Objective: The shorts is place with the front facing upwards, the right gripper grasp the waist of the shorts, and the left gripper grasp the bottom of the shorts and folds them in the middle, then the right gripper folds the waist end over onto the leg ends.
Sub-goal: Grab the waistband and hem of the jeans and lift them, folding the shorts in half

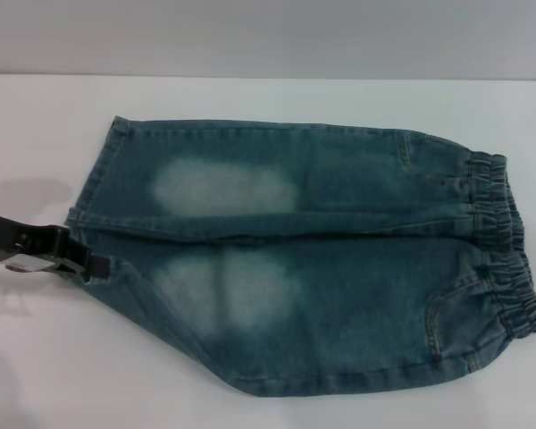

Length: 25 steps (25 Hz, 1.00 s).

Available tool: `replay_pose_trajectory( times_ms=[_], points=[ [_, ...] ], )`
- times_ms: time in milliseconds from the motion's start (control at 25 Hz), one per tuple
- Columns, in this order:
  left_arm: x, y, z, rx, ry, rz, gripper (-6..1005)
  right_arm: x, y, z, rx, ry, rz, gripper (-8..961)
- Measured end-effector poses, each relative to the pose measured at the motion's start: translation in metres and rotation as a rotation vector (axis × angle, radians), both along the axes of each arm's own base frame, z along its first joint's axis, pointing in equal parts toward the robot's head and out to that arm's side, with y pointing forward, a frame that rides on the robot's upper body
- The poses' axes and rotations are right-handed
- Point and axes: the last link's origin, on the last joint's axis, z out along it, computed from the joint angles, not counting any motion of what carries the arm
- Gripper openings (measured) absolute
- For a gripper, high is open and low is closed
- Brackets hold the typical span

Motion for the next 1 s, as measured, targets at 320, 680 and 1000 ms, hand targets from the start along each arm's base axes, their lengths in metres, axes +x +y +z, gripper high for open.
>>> replay_pose_trajectory(
  times_ms=[320, 680, 1000],
  points=[
    [0.002, 0.003, 0.003, 0.028, -0.011, 0.001, 65, -0.001, 0.008, -0.028, -0.087, -0.212, -0.047, 643],
    [0.005, 0.006, 0.003, 0.039, -0.022, -0.002, 70, 0.001, 0.013, -0.053, -0.105, -0.293, -0.039, 639],
    [0.014, 0.011, 0.000, 0.040, -0.043, -0.013, 74, 0.002, 0.015, -0.064, -0.120, -0.286, -0.033, 636]
  ],
)
